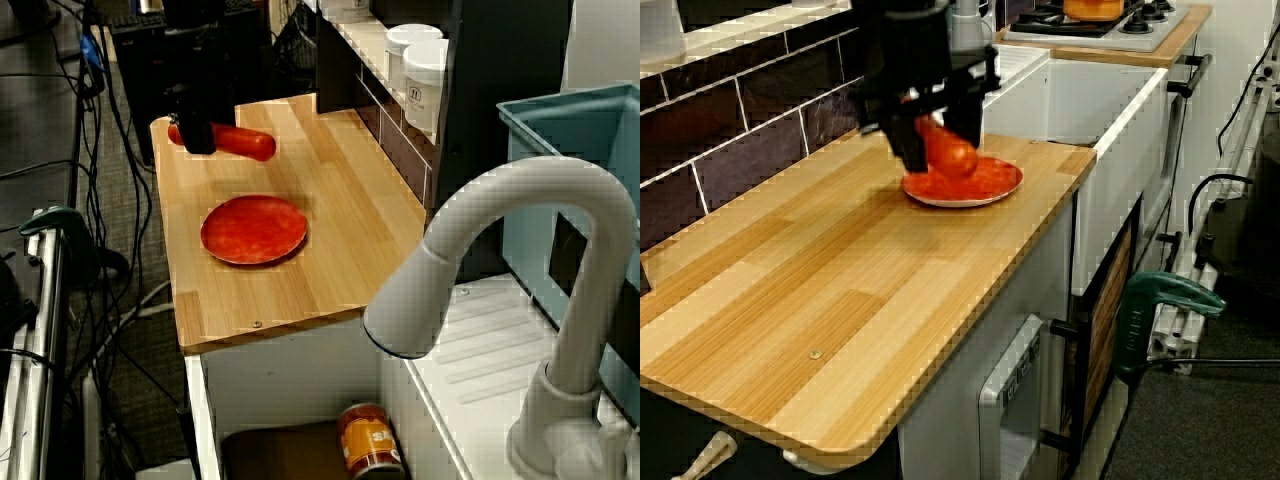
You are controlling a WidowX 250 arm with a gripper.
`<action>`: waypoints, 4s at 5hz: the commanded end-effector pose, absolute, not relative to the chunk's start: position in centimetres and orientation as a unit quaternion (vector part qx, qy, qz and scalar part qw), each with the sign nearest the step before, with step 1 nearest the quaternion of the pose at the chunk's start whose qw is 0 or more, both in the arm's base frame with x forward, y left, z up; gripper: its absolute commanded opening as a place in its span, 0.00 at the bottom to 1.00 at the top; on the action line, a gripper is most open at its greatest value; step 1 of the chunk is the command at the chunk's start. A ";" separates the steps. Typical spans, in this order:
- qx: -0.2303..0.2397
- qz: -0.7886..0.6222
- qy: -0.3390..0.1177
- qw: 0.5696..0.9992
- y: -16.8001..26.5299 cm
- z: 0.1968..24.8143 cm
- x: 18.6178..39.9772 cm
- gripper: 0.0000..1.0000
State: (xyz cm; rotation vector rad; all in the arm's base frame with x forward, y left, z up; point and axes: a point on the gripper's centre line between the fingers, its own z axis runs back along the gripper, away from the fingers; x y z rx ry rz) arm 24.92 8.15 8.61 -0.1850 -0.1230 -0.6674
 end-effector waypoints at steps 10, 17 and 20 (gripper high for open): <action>-0.019 -0.368 -0.036 0.929 5.9 6.2 23.0 1.00; -0.039 -0.358 -0.091 0.928 2.8 7.5 24.4 1.00; -0.013 -0.344 -0.077 0.936 1.4 4.4 25.7 1.00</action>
